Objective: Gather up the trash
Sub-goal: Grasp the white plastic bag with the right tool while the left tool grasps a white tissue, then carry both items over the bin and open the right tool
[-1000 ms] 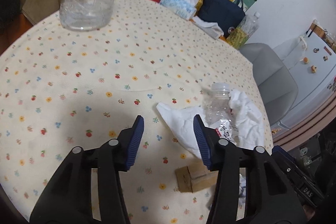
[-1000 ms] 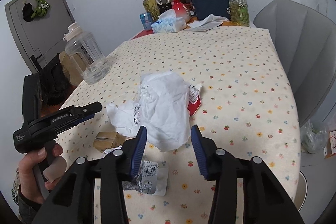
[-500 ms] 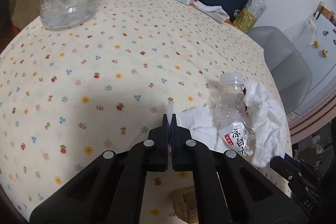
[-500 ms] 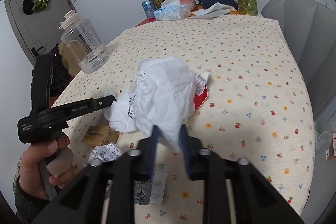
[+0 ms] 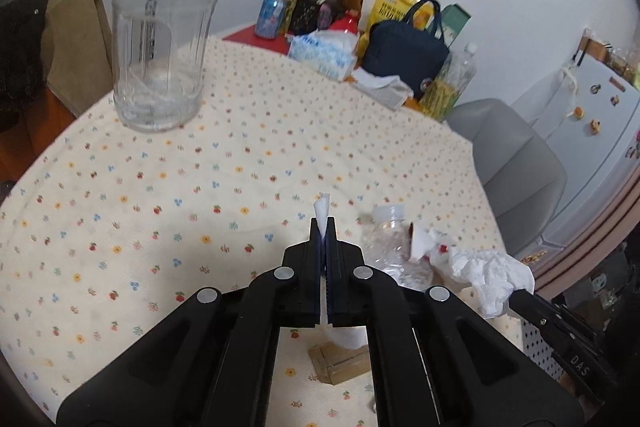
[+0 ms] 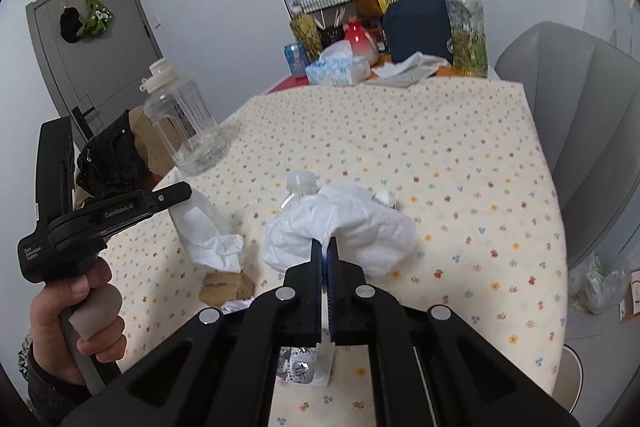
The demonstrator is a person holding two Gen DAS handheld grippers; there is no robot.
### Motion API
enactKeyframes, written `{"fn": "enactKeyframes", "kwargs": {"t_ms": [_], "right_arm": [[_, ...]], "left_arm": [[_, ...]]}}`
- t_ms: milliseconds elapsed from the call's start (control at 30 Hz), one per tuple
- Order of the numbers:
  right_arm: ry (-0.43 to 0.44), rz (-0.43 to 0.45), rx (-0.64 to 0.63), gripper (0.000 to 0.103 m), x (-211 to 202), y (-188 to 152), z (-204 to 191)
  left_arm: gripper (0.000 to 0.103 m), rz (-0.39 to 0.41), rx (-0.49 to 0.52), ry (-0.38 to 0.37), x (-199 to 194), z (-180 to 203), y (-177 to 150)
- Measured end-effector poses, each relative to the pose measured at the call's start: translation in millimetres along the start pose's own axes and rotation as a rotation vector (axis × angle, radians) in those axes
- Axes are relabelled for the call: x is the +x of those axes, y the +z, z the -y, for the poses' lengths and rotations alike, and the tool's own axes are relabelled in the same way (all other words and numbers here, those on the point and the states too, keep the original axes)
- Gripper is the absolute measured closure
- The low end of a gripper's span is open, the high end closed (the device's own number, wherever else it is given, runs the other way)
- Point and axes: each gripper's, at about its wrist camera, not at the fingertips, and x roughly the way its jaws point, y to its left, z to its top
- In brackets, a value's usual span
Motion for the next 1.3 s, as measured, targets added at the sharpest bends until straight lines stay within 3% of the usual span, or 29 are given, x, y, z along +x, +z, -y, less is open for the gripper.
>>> {"fn": "enactKeyframes", "kwargs": {"t_ms": [133,433,1000,1300], "right_arm": [[-0.004,0.044,0.003,0.100,-21,6,0],[-0.017,0.104,0.017,0.100,-62,7,15],[-0.063,0.179,0.143,0.100,-126,-14,84],[-0.073,0.206,0.210,0.100,-153,-32,115]], "left_arm": [[0.100,0.054,0.024,-0.012,-23,9,6],[0.100,0.088,0.052,-0.057,-43,41,6],[0.100,0.071,0.164,-0.131,-46,124,-5],[0.100,0.057,0.243,-0.212,-44,181,-13]]}}
